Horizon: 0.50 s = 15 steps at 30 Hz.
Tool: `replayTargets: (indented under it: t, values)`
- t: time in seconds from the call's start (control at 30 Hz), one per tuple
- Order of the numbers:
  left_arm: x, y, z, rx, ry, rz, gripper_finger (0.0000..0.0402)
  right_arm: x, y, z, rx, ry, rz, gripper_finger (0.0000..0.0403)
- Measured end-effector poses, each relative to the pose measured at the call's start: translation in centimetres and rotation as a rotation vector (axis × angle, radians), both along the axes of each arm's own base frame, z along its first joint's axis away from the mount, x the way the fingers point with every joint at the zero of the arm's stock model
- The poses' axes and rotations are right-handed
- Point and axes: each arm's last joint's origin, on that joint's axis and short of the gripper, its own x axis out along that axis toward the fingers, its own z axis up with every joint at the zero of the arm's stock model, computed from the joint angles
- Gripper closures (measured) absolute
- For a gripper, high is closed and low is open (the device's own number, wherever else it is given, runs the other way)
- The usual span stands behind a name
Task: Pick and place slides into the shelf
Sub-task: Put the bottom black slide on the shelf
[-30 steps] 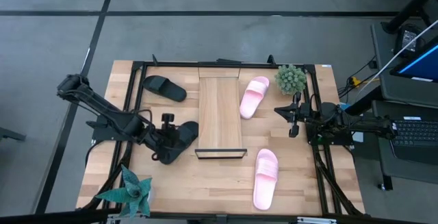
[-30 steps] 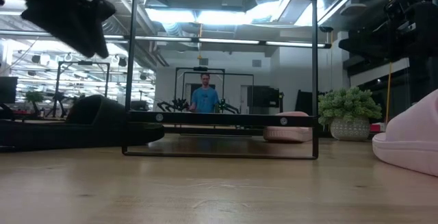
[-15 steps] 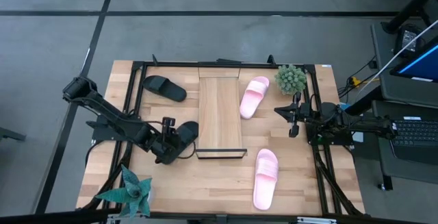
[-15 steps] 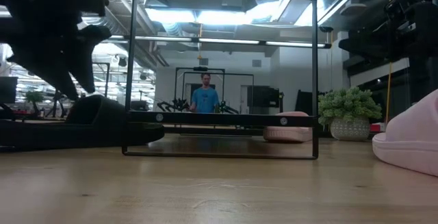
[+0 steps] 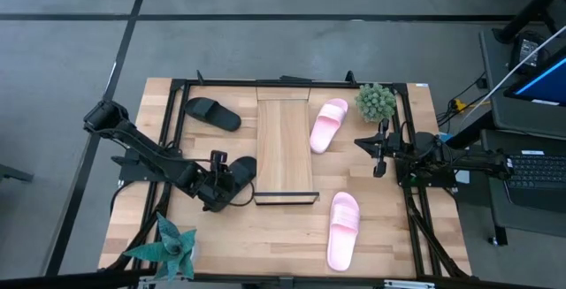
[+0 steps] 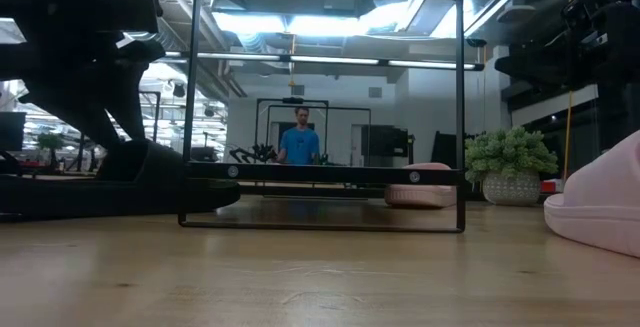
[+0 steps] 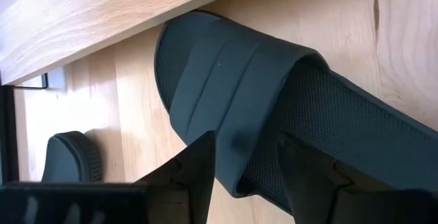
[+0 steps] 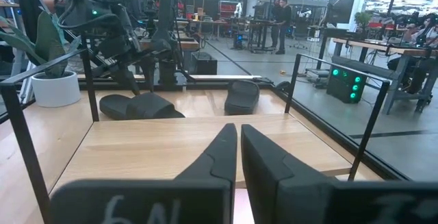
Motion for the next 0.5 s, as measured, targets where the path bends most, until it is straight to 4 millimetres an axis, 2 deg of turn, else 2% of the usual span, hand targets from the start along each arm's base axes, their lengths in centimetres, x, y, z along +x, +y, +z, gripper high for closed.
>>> replayTargets:
  t: [0.5]
  values:
    - [0.34, 0.61, -0.04, 0.011, -0.015, 0.052, 0.0257, 0.00, 0.00, 0.00, -0.001, 0.000, 0.000, 0.0377]
